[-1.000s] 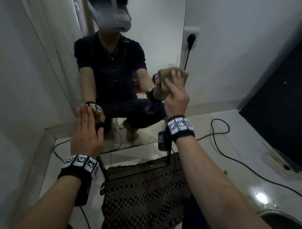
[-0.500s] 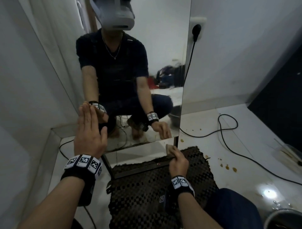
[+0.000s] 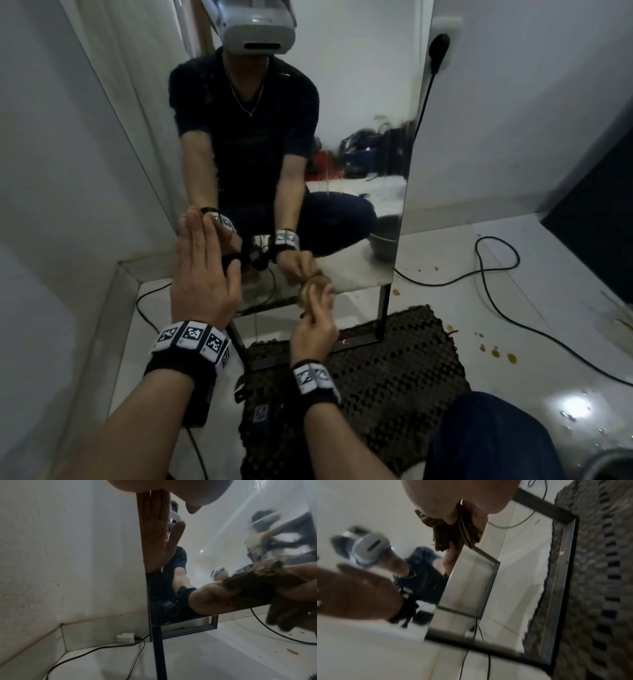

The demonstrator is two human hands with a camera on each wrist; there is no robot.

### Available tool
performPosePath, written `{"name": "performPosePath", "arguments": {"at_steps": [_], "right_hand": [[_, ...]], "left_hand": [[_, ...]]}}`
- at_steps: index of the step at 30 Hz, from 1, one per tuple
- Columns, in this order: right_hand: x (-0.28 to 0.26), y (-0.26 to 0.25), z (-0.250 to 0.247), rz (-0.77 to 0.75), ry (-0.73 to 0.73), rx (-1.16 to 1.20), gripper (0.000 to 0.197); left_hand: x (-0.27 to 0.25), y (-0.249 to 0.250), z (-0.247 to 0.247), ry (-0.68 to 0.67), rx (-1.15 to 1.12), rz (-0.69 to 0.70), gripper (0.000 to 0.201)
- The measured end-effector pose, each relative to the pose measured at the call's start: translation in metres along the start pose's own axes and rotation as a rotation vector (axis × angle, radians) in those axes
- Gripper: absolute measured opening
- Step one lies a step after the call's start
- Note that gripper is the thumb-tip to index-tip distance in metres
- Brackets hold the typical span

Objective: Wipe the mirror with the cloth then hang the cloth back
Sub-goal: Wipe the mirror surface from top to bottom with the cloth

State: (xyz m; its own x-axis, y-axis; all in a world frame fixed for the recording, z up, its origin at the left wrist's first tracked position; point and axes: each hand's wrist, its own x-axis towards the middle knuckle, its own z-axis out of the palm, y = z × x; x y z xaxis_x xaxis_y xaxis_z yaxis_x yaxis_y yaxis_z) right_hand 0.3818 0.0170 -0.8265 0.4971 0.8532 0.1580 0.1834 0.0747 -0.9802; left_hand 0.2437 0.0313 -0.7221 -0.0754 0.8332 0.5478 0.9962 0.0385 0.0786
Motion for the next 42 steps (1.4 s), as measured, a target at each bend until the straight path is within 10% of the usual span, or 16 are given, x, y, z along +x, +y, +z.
{"name": "performPosePath", "arguments": {"at_steps": [8,17,23,27,36,42], "right_hand": [[-0.059,-0.003,0.012,-0.159,-0.516,-0.021,0.057],[0.072,-0.090,-0.058,-0.262,0.194,0.152,0.047],[0.175,-0.136,-0.074,-0.737,0.152,-0.100,0.048],[0.151,-0.075,-0.074,-0.661,0.050,-0.211,0.041],[0.076,0.071,-0.120,0.048,-0.298,-0.528,0.041],[0.076,-0.033,-0.096,-0.280,-0.100,-0.120,0.048]], "left_hand": [[-0.003,-0.007,-0.008,-0.019,-0.021,0.041,0.072],[-0.004,-0.003,-0.015,-0.056,-0.065,0.005,0.071],[-0.004,-0.003,-0.013,-0.062,-0.049,0.010,0.072],[-0.001,0.002,-0.011,-0.065,-0.016,-0.003,0.074],[-0.003,-0.003,-0.007,-0.060,-0.008,0.002,0.076],[-0.001,0.000,-0.011,-0.063,0.013,-0.012,0.077]]}}
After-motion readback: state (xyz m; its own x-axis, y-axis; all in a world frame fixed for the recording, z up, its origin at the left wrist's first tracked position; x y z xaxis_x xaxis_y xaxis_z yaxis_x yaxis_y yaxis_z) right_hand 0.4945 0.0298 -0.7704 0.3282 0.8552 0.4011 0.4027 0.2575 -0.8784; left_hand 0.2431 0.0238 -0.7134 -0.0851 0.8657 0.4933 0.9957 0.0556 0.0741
